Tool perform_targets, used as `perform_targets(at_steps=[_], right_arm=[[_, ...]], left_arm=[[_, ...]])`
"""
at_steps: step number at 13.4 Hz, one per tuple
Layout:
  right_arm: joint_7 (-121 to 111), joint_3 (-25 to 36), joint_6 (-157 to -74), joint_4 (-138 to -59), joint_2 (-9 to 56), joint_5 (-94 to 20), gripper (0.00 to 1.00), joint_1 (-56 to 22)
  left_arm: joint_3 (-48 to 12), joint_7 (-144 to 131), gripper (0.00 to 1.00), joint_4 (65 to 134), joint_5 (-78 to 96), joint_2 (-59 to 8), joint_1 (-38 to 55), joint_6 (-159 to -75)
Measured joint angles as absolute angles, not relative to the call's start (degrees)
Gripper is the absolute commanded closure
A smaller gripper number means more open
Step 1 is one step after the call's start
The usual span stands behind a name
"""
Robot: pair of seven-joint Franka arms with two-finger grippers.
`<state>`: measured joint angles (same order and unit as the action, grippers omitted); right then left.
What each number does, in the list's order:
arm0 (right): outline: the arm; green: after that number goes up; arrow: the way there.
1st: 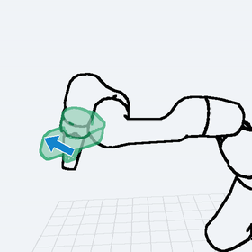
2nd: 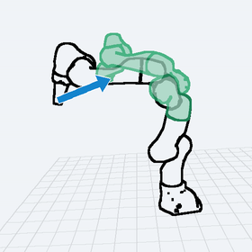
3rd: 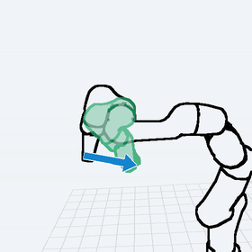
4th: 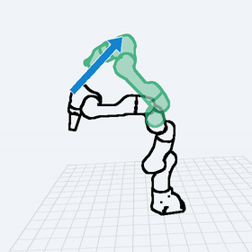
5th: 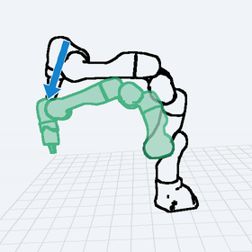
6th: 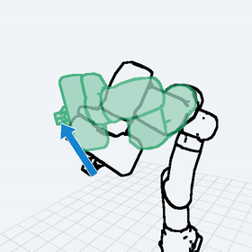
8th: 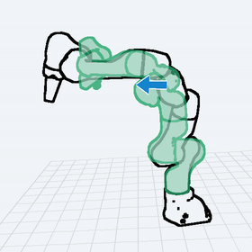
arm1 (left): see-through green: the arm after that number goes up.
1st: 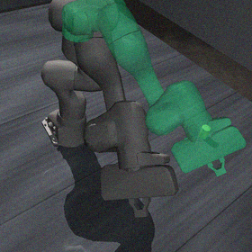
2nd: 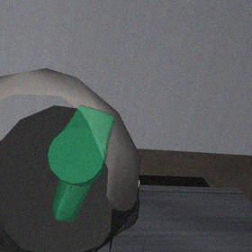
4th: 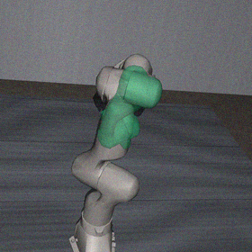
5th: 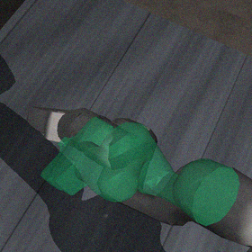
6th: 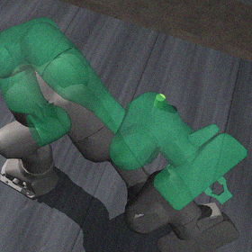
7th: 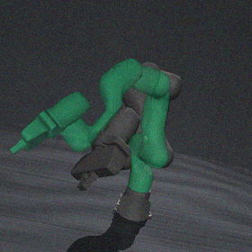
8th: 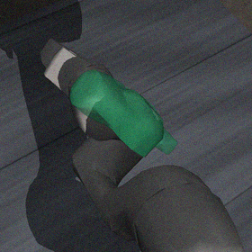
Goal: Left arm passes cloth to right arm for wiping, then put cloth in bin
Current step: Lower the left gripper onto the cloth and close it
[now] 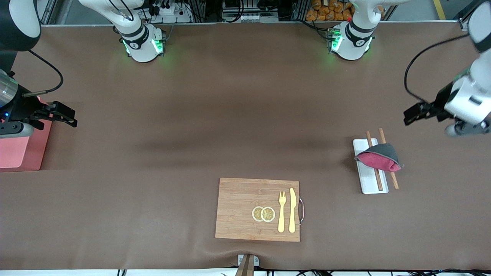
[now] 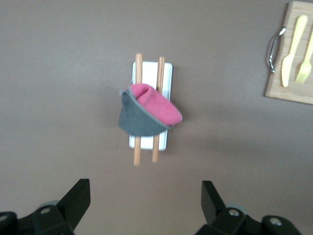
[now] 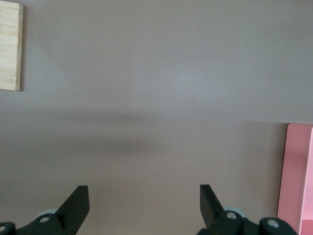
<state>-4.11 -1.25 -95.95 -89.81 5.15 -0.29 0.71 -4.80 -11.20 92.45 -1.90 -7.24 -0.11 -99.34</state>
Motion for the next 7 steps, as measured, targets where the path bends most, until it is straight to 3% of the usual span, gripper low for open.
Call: perform_targets(at_steps=[7], right_arm=[[-4.1,-1.3,-96.0,-89.8,5.3,-0.3,0.0,0.7]], left_arm=[[-4.3,-10.8,0.0,97.3,-2.0,-19.7,-2.9,-116.1]])
